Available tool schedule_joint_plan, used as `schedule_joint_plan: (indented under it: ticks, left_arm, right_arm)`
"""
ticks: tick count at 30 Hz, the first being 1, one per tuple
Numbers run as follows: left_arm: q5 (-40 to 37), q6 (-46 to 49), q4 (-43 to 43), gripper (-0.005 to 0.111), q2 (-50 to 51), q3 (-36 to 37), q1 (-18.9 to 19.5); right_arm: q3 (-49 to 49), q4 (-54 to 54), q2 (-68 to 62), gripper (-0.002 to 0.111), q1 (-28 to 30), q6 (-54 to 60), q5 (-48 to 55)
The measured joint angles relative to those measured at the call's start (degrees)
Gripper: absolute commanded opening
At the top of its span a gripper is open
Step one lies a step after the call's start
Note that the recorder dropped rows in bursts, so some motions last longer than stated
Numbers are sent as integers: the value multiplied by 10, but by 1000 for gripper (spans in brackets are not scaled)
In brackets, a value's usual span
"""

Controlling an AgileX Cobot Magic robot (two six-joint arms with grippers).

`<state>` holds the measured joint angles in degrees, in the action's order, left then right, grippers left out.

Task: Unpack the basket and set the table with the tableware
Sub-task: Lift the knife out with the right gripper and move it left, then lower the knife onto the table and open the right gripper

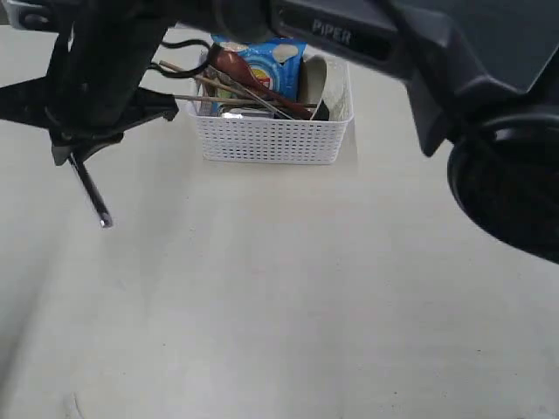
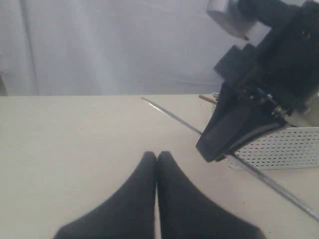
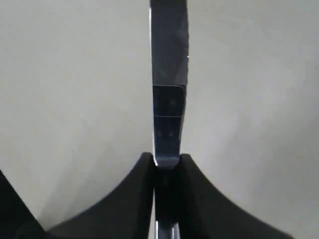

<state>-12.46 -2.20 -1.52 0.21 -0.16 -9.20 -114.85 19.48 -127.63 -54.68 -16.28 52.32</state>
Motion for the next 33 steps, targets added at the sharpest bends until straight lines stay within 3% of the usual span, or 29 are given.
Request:
schedule_joint_plan:
  ticks: [13, 19, 33]
  left_arm:
    - [0, 0, 0, 0, 0, 0, 0]
    - [0, 0, 0, 0, 0, 0, 0]
    - [0, 0, 0, 0, 0, 0, 0]
  right_arm:
    - [112, -211, 0, 0, -33, -383, -93]
    - [113, -231, -5, 0, -46, -467, -138]
    - [113, -253, -68, 0, -66, -527, -141]
